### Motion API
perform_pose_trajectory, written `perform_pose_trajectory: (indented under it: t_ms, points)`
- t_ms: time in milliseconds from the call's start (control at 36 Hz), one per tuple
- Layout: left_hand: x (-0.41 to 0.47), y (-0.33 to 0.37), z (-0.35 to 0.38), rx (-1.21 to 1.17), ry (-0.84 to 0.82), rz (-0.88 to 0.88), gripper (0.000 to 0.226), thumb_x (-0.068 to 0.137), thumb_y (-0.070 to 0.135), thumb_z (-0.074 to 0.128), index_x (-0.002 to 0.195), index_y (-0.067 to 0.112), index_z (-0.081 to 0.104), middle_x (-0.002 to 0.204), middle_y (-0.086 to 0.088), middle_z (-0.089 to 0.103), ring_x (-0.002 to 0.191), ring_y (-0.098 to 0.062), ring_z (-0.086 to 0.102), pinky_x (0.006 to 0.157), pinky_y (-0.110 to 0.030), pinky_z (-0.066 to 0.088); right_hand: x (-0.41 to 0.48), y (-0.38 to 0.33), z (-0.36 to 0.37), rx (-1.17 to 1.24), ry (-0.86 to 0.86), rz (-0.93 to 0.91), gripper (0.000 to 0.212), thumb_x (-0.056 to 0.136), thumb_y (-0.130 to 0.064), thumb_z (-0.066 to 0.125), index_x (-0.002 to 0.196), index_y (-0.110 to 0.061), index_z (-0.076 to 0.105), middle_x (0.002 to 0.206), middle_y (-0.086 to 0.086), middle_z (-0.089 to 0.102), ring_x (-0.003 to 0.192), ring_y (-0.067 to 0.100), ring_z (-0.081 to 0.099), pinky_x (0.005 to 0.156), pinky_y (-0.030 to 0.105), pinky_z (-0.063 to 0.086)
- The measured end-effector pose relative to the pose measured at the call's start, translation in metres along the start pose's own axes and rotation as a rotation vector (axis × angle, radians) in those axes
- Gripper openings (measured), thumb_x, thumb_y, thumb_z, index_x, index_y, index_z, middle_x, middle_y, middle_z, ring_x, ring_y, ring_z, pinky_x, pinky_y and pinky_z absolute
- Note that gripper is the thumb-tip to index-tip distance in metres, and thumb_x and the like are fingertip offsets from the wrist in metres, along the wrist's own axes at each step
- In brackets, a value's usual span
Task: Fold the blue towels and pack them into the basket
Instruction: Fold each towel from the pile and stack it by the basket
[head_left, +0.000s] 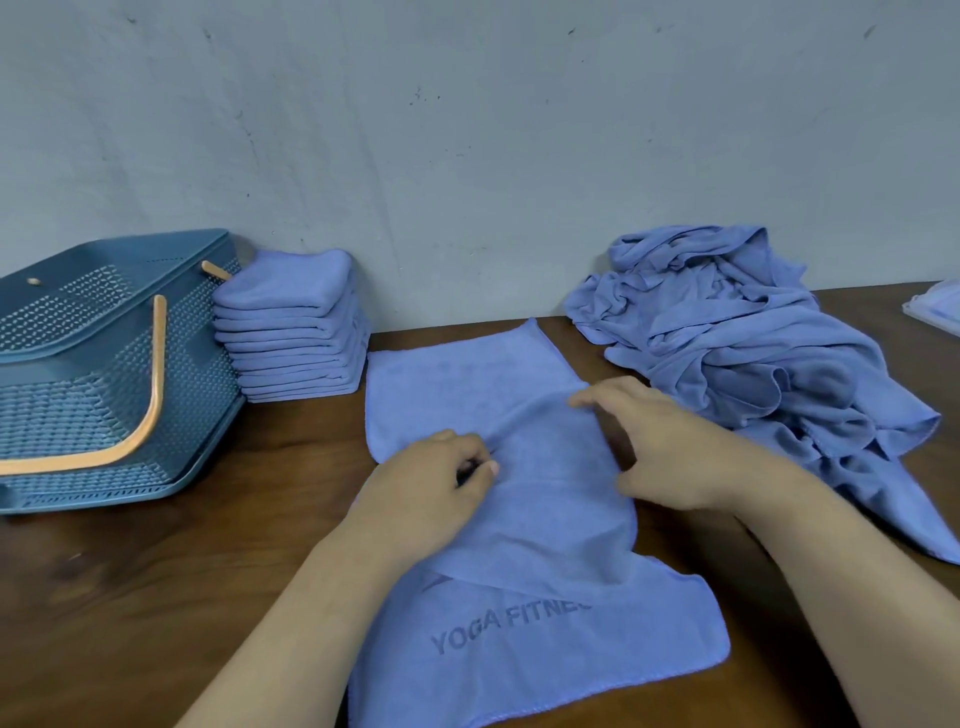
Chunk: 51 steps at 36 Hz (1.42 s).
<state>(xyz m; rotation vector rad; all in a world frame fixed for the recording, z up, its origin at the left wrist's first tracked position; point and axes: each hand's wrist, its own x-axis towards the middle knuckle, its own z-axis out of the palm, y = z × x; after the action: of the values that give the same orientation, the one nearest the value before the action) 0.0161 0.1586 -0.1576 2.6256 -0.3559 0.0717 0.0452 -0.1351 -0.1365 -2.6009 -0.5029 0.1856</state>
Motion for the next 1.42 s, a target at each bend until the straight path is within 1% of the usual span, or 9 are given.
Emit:
perform_pose_trajectory:
  t_ms: [139, 306, 417, 611, 750, 833, 944, 1167, 1417]
  points:
    - [-0.002, -0.003, -0.008, 0.023, 0.117, -0.098, 0.019, 0.102, 0.055, 0.051, 0.094, 0.04, 0.06, 0.074, 0.025, 0.063, 0.067, -0.003, 0.057, 0.058, -0.031, 0.042, 0.01, -0.019, 0.032, -0.16, 0.043, -0.16, 0.071, 0.101, -0.038, 0.06, 0.164, -0.043, 0.028, 0.176, -0.016, 0.006, 0.161, 0.005, 0.002, 0.13, 0.037, 0.01]
    - [0.0, -0.012, -0.006, 0.261, 0.237, -0.163, 0.021, 0.102, 0.05, 0.054, 0.118, 0.04, 0.064, 0.114, 0.018, 0.064, 0.11, -0.01, 0.057, 0.084, -0.034, 0.047, 0.006, -0.02, 0.021, -0.299, -0.051, -0.073, 0.054, 0.103, -0.062, 0.048, 0.155, -0.049, 0.044, 0.166, -0.024, 0.034, 0.152, 0.003, 0.032, 0.126, 0.04, 0.02]
    - [0.0, -0.02, 0.0, 0.285, 0.01, -0.207, 0.054, 0.104, 0.065, 0.041, 0.154, 0.042, 0.045, 0.161, 0.015, 0.042, 0.15, -0.016, 0.036, 0.123, -0.046, 0.028, -0.005, -0.023, 0.005, -0.31, -0.001, -0.042, 0.032, 0.1, -0.059, 0.053, 0.107, -0.035, 0.074, 0.112, -0.017, 0.069, 0.106, 0.004, 0.062, 0.094, 0.036, 0.052]
    - [0.002, -0.017, -0.002, 0.085, -0.093, -0.082, 0.057, 0.104, 0.062, 0.051, 0.158, 0.044, 0.043, 0.172, 0.016, 0.029, 0.159, -0.008, 0.022, 0.13, -0.041, 0.017, -0.003, -0.018, 0.007, -0.305, 0.17, -0.008, 0.057, 0.099, -0.058, 0.056, 0.067, -0.012, 0.045, 0.055, -0.003, 0.05, 0.057, 0.014, 0.047, 0.057, 0.038, 0.045]
    - [0.001, -0.02, -0.009, 0.09, -0.043, -0.094, 0.046, 0.104, 0.059, 0.054, 0.147, 0.043, 0.056, 0.157, 0.024, 0.046, 0.147, -0.008, 0.039, 0.122, -0.035, 0.029, 0.012, -0.011, 0.018, -0.134, 0.36, 0.012, 0.011, 0.102, -0.043, 0.06, 0.102, -0.034, 0.066, 0.099, -0.012, 0.064, 0.094, 0.013, 0.061, 0.08, 0.04, 0.054]
    - [0.003, -0.018, -0.011, 0.139, 0.047, -0.146, 0.03, 0.104, 0.058, 0.049, 0.123, 0.041, 0.066, 0.129, 0.022, 0.063, 0.123, -0.011, 0.054, 0.109, -0.041, 0.04, 0.024, 0.0, 0.025, -0.159, 0.25, 0.039, 0.047, 0.102, -0.049, 0.059, 0.147, -0.033, 0.055, 0.149, -0.008, 0.049, 0.133, 0.021, 0.049, 0.107, 0.04, 0.045]
    - [0.02, -0.02, -0.015, 0.171, 0.194, -0.185, 0.025, 0.104, 0.054, 0.048, 0.11, 0.037, 0.066, 0.107, 0.014, 0.065, 0.105, -0.016, 0.058, 0.096, -0.043, 0.044, 0.038, 0.012, 0.023, 0.011, 0.182, 0.105, 0.066, 0.097, -0.063, 0.06, 0.157, -0.043, 0.042, 0.169, -0.011, 0.029, 0.156, 0.016, 0.028, 0.122, 0.044, 0.033]
    - [0.108, -0.066, -0.018, 0.067, -0.081, -0.103, 0.059, 0.111, 0.049, 0.046, 0.163, 0.023, 0.039, 0.171, -0.001, 0.034, 0.161, -0.021, 0.023, 0.129, -0.042, 0.022, 0.1, 0.025, 0.022, -0.199, 0.06, 0.261, 0.081, 0.101, -0.073, 0.036, 0.168, -0.032, 0.017, 0.178, 0.002, 0.004, 0.163, 0.024, 0.007, 0.128, 0.052, 0.015]
    - [0.155, -0.11, -0.01, 0.259, -0.105, -0.2, 0.065, 0.11, 0.044, 0.031, 0.171, 0.025, 0.017, 0.179, -0.001, 0.005, 0.165, -0.021, 0.005, 0.132, -0.042, 0.009, 0.162, 0.035, 0.022, -0.218, 0.025, 0.209, 0.079, 0.101, -0.076, 0.032, 0.168, -0.04, 0.013, 0.178, -0.003, -0.003, 0.163, 0.014, -0.007, 0.13, 0.05, -0.001]
